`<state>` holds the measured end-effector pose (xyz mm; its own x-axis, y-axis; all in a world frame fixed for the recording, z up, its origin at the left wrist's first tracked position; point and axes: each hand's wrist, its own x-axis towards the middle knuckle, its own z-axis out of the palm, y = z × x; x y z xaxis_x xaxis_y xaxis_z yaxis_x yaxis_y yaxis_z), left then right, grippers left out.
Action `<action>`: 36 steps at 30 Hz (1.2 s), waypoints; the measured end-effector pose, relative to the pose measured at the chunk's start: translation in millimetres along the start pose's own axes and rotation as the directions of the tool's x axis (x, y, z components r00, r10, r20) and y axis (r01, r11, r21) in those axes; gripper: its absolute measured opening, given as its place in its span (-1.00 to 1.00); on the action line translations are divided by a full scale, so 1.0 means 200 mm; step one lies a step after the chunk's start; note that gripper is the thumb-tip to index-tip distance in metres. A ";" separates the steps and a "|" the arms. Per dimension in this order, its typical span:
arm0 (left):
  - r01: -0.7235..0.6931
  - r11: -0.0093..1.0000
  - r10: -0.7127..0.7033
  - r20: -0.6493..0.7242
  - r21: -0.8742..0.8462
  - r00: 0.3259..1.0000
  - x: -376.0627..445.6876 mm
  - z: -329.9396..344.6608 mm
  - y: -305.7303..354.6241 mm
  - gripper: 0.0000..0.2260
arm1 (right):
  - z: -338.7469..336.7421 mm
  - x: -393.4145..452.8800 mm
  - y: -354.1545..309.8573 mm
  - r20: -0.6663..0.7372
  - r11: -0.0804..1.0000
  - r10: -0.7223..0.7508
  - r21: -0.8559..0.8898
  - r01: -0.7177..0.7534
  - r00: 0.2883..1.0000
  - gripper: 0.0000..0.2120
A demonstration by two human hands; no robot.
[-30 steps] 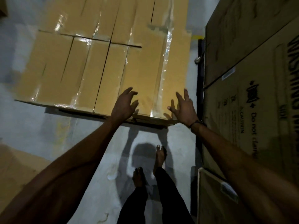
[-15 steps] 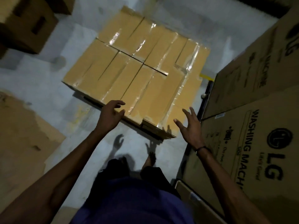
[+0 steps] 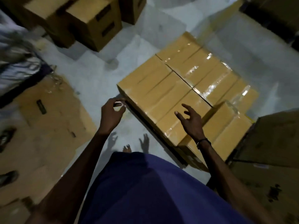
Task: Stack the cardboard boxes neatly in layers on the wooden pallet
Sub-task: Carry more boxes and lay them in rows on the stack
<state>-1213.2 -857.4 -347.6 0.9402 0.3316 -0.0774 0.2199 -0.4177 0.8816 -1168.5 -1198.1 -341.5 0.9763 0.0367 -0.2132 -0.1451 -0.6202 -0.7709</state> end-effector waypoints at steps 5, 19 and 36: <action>0.062 0.997 -0.067 -0.104 -0.048 0.992 0.33 -0.44 -0.13 -0.78 | 0.44 0.33 -0.47 0.088 0.992 -0.113 0.074 0.107 0.990 -0.47; 0.081 0.990 -0.115 -0.332 -0.116 0.936 1.53 -1.16 -0.29 -0.81 | 1.19 1.54 -1.41 0.141 0.945 -0.303 0.175 0.277 0.942 -0.51; 0.081 0.987 -0.128 -0.364 -0.142 0.923 3.29 -1.86 -0.31 -0.80 | 1.83 3.03 -2.50 0.155 0.916 -0.384 0.189 0.354 0.910 -0.48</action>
<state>-704.5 -298.8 -280.4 0.7449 0.6670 -0.0149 0.2560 -0.2650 0.9297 -562.2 -579.3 -304.9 0.9193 0.3934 0.0087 0.1827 -0.4071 -0.8949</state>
